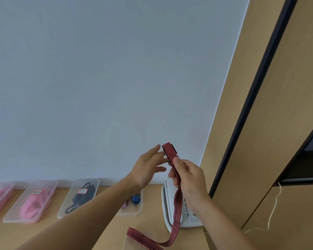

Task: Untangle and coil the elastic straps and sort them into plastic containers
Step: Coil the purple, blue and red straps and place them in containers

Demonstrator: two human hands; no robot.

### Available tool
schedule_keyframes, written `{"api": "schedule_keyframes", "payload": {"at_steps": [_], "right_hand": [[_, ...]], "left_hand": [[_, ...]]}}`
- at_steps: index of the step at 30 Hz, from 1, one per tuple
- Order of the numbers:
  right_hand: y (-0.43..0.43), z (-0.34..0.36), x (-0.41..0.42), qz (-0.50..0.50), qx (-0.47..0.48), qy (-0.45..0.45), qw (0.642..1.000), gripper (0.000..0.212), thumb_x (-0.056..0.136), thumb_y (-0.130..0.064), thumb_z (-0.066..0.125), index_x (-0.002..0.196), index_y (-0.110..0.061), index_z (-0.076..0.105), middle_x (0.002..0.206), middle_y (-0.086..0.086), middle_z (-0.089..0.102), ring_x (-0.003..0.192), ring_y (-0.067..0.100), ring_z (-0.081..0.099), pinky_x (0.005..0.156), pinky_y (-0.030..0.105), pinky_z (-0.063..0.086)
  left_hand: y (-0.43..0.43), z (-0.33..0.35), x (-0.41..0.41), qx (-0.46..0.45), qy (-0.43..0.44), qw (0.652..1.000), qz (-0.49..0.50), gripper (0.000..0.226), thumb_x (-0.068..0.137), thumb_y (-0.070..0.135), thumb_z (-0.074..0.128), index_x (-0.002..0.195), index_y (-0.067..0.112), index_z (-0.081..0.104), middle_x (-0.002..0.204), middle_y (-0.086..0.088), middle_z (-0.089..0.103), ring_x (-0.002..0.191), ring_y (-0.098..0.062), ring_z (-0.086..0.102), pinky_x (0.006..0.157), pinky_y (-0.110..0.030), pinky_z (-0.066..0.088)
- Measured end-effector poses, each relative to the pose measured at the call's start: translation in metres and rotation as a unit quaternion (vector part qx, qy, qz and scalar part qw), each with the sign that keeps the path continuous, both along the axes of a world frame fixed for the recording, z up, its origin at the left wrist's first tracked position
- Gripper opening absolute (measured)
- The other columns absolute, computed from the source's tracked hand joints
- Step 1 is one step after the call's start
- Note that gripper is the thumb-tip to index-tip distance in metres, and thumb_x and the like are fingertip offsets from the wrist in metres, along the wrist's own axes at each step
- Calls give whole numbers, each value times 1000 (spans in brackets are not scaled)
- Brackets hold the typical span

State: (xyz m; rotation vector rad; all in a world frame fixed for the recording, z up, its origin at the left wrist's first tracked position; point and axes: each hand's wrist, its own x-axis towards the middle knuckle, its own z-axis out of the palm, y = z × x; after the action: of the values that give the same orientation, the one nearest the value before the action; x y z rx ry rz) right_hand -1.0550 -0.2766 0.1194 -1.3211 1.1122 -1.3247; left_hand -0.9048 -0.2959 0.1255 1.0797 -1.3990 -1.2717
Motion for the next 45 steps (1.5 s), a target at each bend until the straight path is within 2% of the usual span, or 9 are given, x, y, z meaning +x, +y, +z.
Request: {"api": "schedule_keyframes", "payload": {"at_steps": [3,10,16,20,30,32,37,40,45], "right_hand": [[1,-4,-2,-5,-15,16,1000,30,99,-28,54,82,-9,69,59,1,65,46,11,49,47,21,43],[2,-13,-6,-14,26,62,998,43,97,-41,51,76,-6,67,52,0,60,40,11,49,43,20,40],[3,-16,-5,-13,84,42,996,49,96,-46,54,72,-6,67,52,4,59,41,14,50,44,23,41],[5,-11,-6,6,85,8,996,49,97,-47,50,72,-9,69,54,4,57,42,12,45,43,21,37],[12,-3,-3,40,67,-38,996,59,82,-59,54,84,-2,71,57,5,57,46,13,47,45,21,39],[12,-4,-2,39,60,-35,997,51,88,-53,54,85,-4,70,57,4,58,47,12,47,47,21,39],[10,-6,-2,23,20,3,1000,39,100,-39,48,84,-10,68,60,-1,61,50,11,50,50,20,42],[10,-10,-3,12,-4,25,1000,38,102,-35,46,76,-12,62,60,-3,61,50,11,50,52,19,43],[11,-14,-2,22,-19,53,998,35,103,-31,43,81,-11,62,59,-5,59,50,8,50,52,18,44]], "left_hand": [[0,8,-7,37,54,997,-48,46,91,42,53,108,4,71,98,-7,75,95,-24,70,102,-51,48],[-4,5,-12,2,58,998,-3,21,98,15,58,116,5,61,105,-8,76,94,-31,72,80,-35,58],[-2,-1,-11,-159,-140,975,61,22,98,12,56,119,16,60,99,4,76,80,-4,69,73,-19,53],[-2,-8,0,-290,-297,905,90,25,100,20,53,124,13,56,96,3,75,78,-24,70,74,-42,55],[-1,-17,15,-523,-421,739,57,61,70,-14,73,123,9,54,95,-8,73,61,-20,66,48,-31,56],[-1,-20,15,-506,-405,759,63,53,76,-13,70,124,8,63,119,-11,70,84,-19,72,67,-28,60],[3,-5,2,-61,-82,994,34,48,97,15,54,144,20,45,133,1,62,118,-12,62,90,-21,53],[4,9,-1,97,43,993,-42,46,92,38,53,125,7,62,109,-11,73,108,-24,68,91,-44,54],[4,5,-7,72,45,994,-62,45,91,36,58,112,-3,64,99,-15,72,89,-26,68,101,-59,46]]}}
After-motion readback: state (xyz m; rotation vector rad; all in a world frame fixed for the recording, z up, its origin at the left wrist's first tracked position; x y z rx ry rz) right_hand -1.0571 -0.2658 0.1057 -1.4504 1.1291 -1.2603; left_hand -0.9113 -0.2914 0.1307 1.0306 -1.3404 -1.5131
